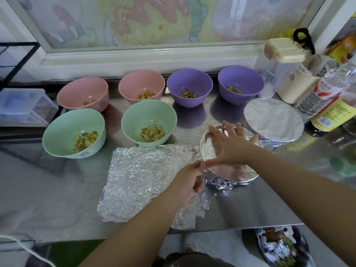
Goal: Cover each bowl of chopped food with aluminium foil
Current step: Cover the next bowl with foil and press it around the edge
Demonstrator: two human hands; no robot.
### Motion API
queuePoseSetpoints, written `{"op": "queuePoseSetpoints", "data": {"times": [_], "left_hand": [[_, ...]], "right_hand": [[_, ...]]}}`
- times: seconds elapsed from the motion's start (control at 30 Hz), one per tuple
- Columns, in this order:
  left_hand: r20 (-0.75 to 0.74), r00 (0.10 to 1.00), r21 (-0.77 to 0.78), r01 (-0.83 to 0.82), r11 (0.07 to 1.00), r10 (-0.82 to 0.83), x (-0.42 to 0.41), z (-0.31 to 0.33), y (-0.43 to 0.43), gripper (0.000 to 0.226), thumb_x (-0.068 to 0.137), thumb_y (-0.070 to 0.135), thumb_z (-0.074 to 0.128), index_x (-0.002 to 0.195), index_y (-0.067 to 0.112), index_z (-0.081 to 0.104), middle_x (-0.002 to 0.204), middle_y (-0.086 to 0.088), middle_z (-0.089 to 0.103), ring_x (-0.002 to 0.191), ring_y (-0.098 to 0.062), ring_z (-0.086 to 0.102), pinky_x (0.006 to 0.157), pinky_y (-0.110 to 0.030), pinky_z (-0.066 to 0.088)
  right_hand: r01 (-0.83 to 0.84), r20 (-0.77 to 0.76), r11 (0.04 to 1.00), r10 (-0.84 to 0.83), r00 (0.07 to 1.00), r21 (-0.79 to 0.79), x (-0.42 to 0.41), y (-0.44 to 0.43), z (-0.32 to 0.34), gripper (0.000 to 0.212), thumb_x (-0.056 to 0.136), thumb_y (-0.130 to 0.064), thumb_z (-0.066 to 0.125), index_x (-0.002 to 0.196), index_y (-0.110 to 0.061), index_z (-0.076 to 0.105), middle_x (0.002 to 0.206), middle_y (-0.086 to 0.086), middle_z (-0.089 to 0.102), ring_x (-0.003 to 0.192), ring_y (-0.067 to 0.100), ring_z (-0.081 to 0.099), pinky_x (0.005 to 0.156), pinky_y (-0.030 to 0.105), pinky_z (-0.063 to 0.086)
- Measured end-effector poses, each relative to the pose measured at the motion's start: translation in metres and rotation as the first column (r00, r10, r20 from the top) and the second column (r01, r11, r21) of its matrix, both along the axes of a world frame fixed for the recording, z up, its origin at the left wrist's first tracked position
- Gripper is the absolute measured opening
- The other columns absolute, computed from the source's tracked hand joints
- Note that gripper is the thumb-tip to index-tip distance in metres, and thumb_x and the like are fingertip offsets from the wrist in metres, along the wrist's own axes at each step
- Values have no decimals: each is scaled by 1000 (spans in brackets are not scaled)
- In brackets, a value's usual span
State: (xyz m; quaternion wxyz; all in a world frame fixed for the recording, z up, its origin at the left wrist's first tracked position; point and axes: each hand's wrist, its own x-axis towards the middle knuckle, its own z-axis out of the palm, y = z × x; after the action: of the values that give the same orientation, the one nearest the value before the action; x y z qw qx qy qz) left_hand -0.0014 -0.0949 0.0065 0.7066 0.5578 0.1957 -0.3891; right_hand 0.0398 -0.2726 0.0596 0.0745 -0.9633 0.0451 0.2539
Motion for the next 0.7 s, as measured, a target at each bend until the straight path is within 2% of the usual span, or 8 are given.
{"op": "queuePoseSetpoints", "data": {"times": [0.1,0.2,0.33,0.4,0.47,0.5,0.57,0.7], "left_hand": [[-64,993,-61,-98,993,94,-1,-5,4,25,99,-1,48,121,9,55,86,-15,72,62,-18,64,59,-31,54],[-70,990,-80,-127,989,121,-2,-11,9,27,99,-4,46,124,7,49,107,-26,71,73,-26,71,76,-41,60],[62,992,-30,-109,994,110,-6,-14,12,27,98,-9,43,116,11,44,106,-30,68,83,-32,73,81,-38,60],[163,986,18,-23,1000,20,-8,-14,14,20,98,-6,44,110,9,47,111,-28,66,91,-31,72,86,-34,59],[303,936,198,124,972,-181,-12,-10,16,15,96,5,54,109,12,52,104,-15,67,78,-15,67,72,-23,55],[364,882,310,188,932,-300,-14,-7,17,19,94,12,59,111,17,53,96,-5,65,66,-6,59,62,-18,48],[441,777,449,243,860,-449,-15,-6,17,30,90,20,66,114,24,51,89,7,60,55,4,49,54,-13,39],[484,665,617,202,761,-569,-6,-3,11,24,93,19,63,114,23,52,89,11,59,63,3,55,52,-8,40]], "right_hand": [[-2,-11,1000,2,1000,6,1,0,0,144,36,-105,55,151,-56,-16,166,-9,-25,152,37,-23,106,85,2],[-2,-16,1000,2,1000,8,1,-1,-1,147,31,-106,51,151,-56,-17,166,-9,-25,152,37,-23,106,85,1],[-4,-7,1000,4,1000,8,0,-2,-3,148,31,-107,51,151,-56,-17,166,-8,-25,152,37,-23,106,84,2],[0,-5,1000,0,1000,10,1,-1,-4,147,32,-106,52,151,-56,-17,166,-8,-25,152,37,-23,106,84,2],[0,-2,1000,0,1000,8,1,-1,-4,145,35,-105,54,151,-56,-17,166,-9,-25,152,37,-23,106,84,2],[-2,-3,1000,2,1000,5,1,-1,-4,144,36,-105,54,151,-57,-18,166,-9,-25,152,37,-23,106,84,2],[-7,-5,1000,7,1000,-4,1,-2,-5,144,36,-106,52,151,-56,-18,166,-9,-26,152,37,-23,106,85,2],[-13,-3,1000,13,1000,-3,1,-2,-6,145,36,-106,53,151,-55,-19,166,-8,-26,152,37,-24,106,85,2]]}}
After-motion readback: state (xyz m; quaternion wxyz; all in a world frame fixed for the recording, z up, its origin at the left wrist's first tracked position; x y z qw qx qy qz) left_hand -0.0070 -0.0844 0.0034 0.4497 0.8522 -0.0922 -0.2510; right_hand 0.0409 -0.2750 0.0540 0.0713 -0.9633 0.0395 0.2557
